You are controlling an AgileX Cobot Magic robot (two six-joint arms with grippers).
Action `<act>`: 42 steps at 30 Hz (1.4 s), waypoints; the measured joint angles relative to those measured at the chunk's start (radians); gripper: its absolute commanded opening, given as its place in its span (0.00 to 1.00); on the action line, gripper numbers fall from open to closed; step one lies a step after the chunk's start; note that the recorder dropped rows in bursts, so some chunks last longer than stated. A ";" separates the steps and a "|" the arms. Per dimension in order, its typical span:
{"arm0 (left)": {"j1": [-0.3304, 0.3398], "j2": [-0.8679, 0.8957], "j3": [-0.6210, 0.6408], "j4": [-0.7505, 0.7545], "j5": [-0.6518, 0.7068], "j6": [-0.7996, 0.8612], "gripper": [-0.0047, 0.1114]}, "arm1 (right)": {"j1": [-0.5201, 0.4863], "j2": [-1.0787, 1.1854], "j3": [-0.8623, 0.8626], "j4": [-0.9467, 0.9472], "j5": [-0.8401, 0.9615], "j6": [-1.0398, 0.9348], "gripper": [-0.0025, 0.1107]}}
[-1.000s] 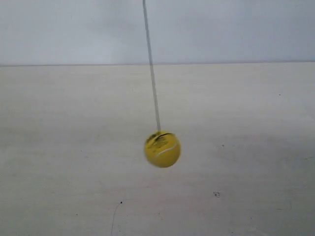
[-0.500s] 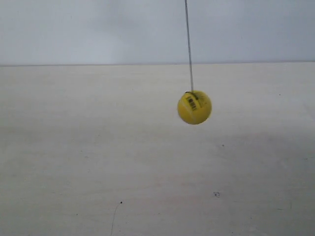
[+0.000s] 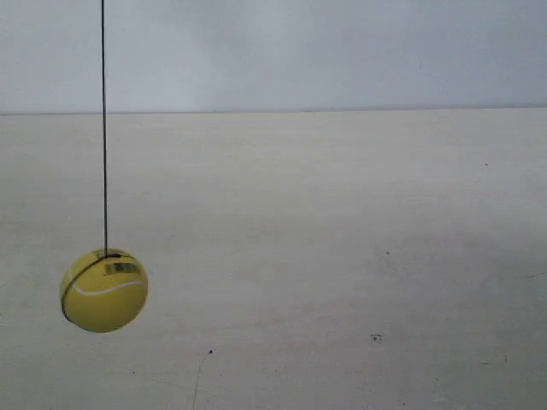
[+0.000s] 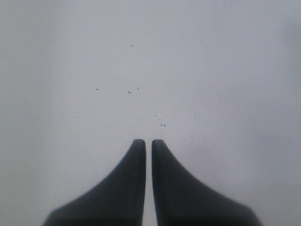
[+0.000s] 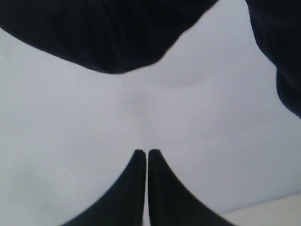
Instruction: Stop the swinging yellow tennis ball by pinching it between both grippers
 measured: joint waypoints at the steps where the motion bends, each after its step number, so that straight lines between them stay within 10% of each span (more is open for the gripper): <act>1: 0.000 0.053 -0.024 0.022 -0.013 -0.021 0.08 | 0.000 0.010 0.000 -0.095 -0.054 0.098 0.02; 20: 0.000 1.008 -0.386 0.944 -0.258 -0.431 0.08 | 0.000 1.190 -0.345 -1.023 -0.321 0.397 0.02; 42: 0.000 1.229 -0.415 1.149 -0.478 -0.439 0.08 | 0.000 1.439 -0.374 -1.216 -0.586 0.346 0.02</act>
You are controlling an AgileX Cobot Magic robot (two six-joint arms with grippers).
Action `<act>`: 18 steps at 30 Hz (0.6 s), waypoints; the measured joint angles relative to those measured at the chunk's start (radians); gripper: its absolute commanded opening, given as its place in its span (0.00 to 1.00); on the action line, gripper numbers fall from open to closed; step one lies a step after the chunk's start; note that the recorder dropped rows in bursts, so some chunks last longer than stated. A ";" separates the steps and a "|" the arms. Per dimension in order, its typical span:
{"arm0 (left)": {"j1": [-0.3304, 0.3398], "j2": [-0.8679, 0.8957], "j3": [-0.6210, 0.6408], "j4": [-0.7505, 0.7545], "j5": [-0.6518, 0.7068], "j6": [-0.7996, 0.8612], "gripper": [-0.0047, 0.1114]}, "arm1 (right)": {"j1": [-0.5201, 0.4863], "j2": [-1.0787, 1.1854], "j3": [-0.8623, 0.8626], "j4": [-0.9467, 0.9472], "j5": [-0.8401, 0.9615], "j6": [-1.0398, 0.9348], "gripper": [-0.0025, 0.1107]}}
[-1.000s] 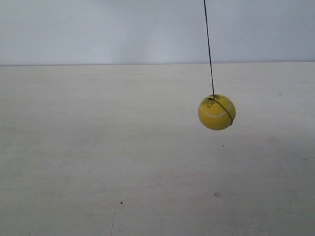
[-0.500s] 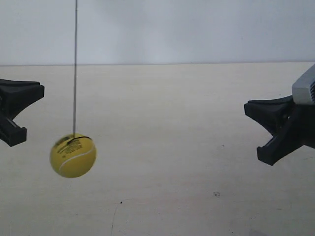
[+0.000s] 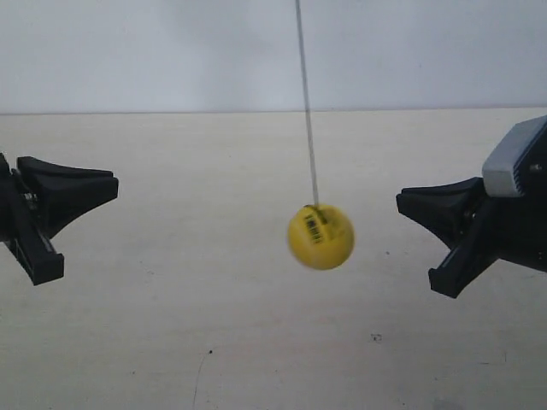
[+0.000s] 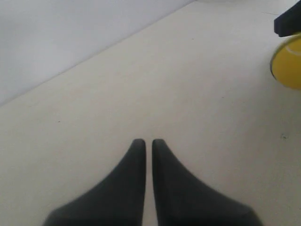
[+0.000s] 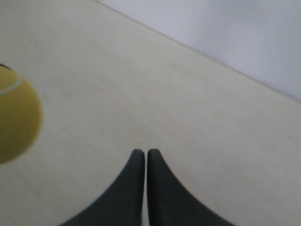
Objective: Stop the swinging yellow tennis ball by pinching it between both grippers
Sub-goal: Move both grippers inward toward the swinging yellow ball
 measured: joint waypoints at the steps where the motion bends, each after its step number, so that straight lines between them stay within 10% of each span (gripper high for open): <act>1: 0.000 0.010 0.000 0.000 -0.012 0.006 0.08 | 0.000 0.009 -0.005 -0.001 0.000 -0.001 0.02; 18: 0.000 0.095 -0.002 0.025 -0.168 0.078 0.08 | 0.000 0.047 -0.015 -0.058 -0.062 0.006 0.02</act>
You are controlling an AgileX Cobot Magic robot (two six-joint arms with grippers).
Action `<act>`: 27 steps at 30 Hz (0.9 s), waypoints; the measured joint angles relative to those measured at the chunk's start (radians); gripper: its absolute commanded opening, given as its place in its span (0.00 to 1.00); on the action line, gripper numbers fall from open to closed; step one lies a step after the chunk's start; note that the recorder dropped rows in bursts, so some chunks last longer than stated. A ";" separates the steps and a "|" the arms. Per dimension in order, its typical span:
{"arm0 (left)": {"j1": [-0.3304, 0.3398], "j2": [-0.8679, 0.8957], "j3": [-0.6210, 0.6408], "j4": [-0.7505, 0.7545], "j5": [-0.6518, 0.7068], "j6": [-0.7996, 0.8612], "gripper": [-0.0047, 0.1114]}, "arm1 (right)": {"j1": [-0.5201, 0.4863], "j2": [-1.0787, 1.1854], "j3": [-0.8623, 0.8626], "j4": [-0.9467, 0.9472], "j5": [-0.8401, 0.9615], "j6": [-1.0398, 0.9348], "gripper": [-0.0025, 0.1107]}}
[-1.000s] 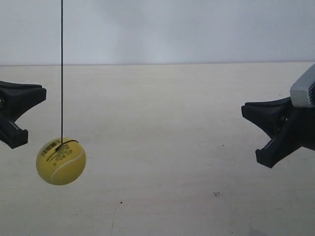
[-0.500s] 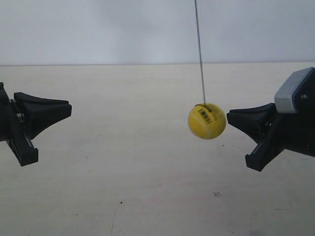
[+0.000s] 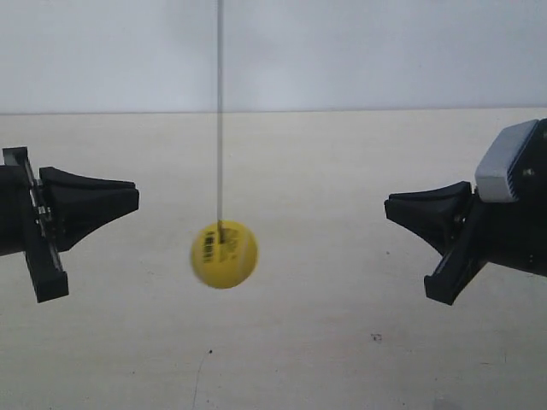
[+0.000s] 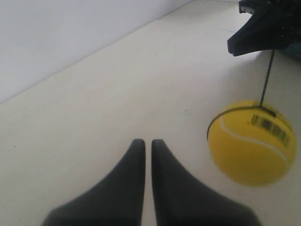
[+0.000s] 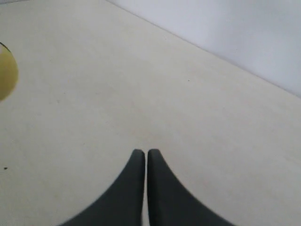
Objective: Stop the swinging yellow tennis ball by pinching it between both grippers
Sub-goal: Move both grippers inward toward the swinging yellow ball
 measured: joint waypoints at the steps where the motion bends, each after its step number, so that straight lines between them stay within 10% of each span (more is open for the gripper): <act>1: 0.000 0.000 0.000 0.011 -0.005 0.000 0.08 | 0.000 0.000 0.000 -0.007 -0.005 0.005 0.02; 27: -0.002 0.087 -0.002 0.133 -0.152 0.008 0.08 | 0.039 0.000 -0.008 -0.117 -0.065 0.036 0.02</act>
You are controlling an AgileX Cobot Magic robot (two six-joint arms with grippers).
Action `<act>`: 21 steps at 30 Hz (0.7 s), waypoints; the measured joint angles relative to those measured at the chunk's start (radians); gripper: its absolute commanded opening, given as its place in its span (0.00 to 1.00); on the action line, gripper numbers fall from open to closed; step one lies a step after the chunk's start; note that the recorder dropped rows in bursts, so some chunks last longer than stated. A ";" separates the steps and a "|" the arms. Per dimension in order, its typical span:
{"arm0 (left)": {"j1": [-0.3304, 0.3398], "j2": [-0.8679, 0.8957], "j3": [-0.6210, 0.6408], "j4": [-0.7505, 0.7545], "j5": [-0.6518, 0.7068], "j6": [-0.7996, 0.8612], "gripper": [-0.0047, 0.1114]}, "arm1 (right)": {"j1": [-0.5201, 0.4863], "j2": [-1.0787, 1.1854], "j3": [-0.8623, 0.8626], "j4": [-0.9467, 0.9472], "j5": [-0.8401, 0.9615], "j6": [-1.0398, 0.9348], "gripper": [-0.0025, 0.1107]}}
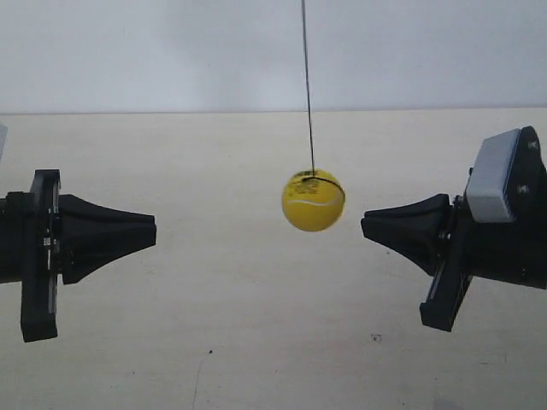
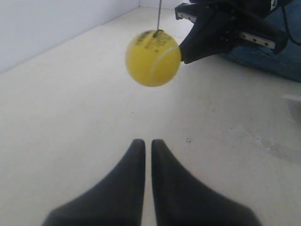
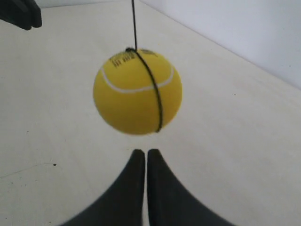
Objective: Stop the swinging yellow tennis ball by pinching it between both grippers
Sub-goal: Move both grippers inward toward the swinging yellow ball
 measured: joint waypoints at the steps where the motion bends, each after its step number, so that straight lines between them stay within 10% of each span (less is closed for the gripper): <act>1: 0.000 0.003 -0.005 0.010 0.000 0.000 0.08 | 0.000 0.000 0.000 -0.002 -0.002 0.000 0.02; 21: 0.000 0.094 -0.051 0.044 -0.004 -0.001 0.08 | 0.000 0.000 -0.010 -0.034 -0.048 0.023 0.02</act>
